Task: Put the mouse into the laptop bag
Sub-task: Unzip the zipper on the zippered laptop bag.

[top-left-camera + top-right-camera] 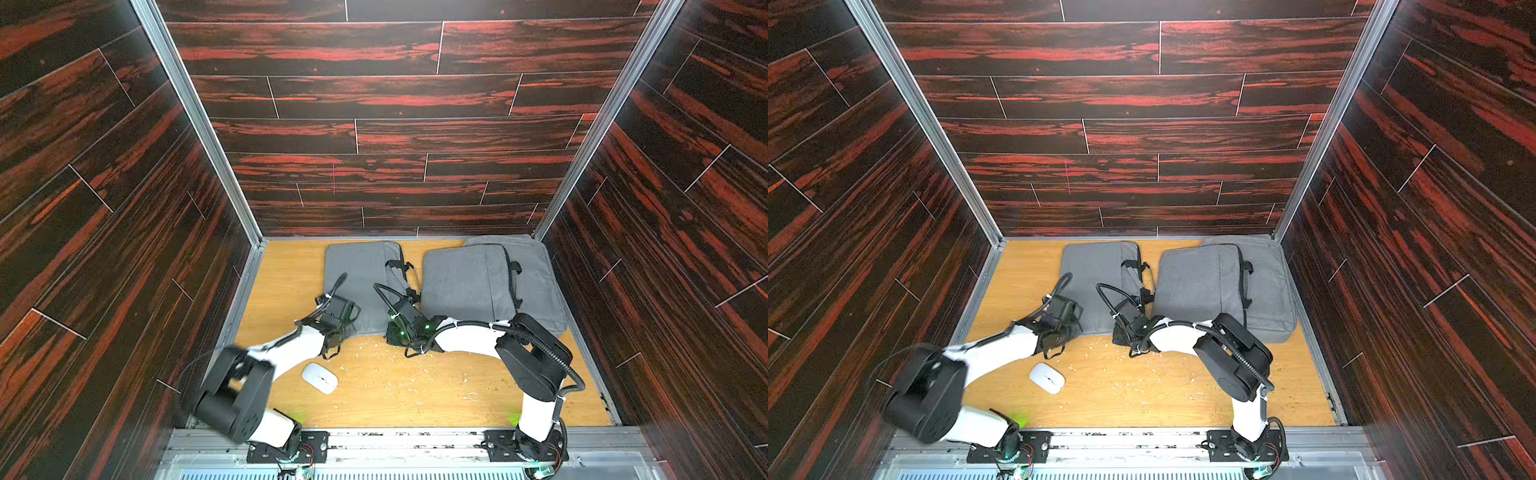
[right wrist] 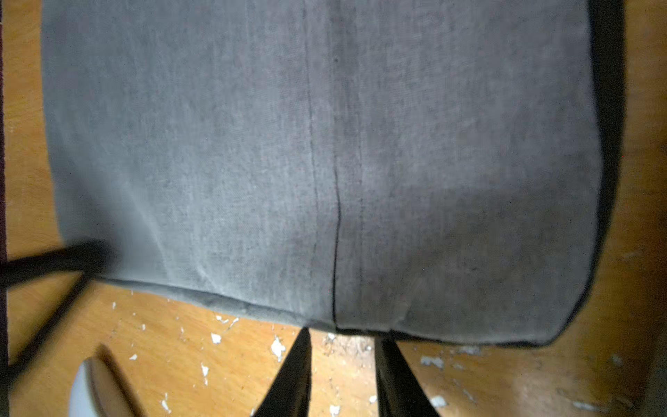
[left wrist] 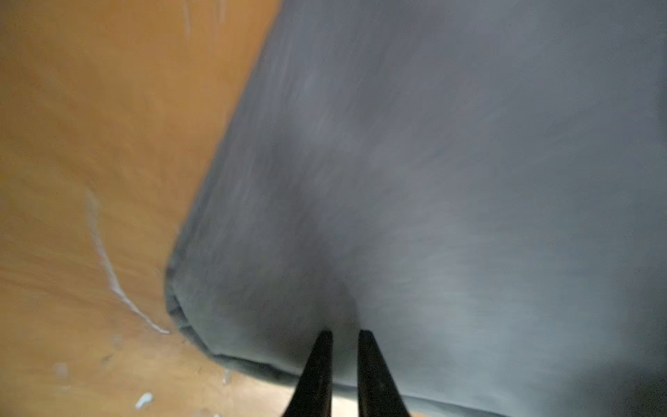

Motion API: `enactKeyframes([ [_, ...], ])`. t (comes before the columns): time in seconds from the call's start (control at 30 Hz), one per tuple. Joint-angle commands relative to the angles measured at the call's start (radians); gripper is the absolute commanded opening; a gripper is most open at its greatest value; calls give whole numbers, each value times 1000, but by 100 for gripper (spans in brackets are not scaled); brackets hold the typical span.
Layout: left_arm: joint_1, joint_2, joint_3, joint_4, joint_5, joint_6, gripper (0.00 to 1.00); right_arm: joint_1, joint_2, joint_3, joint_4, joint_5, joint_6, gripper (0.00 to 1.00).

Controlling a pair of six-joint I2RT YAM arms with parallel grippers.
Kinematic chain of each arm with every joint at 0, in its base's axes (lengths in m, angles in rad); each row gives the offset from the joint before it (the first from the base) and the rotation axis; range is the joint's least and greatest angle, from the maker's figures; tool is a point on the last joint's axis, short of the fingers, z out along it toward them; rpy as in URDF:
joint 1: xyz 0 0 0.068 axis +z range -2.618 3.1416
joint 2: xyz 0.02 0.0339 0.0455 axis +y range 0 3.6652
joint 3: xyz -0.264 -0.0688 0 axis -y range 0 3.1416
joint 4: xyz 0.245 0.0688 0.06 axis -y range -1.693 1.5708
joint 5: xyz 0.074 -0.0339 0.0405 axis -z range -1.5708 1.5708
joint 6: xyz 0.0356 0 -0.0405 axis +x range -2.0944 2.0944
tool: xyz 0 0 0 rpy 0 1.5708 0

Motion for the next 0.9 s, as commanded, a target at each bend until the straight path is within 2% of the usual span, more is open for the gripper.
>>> enactKeyframes([
  [0.0, -6, 34, -43, 63, 117, -48, 18, 1, 30, 7, -1, 6, 14, 32],
  [0.1, -28, 49, -98, 151, 182, -104, 18, 2, 41, 17, -6, 12, 4, 32],
  [0.23, -63, 61, -133, 159, 184, -123, 18, -1, 63, 45, -40, 32, -7, 31],
  [0.47, -67, 30, -210, 156, 175, -125, 18, -27, 38, 31, -65, 86, -19, 31],
  [0.67, -67, 12, -220, 152, 176, -118, 18, -57, -1, 12, -91, 127, -57, 31],
  [0.87, -67, 4, -207, 132, 176, -106, 18, -75, 44, 54, -97, 112, -73, 31],
])
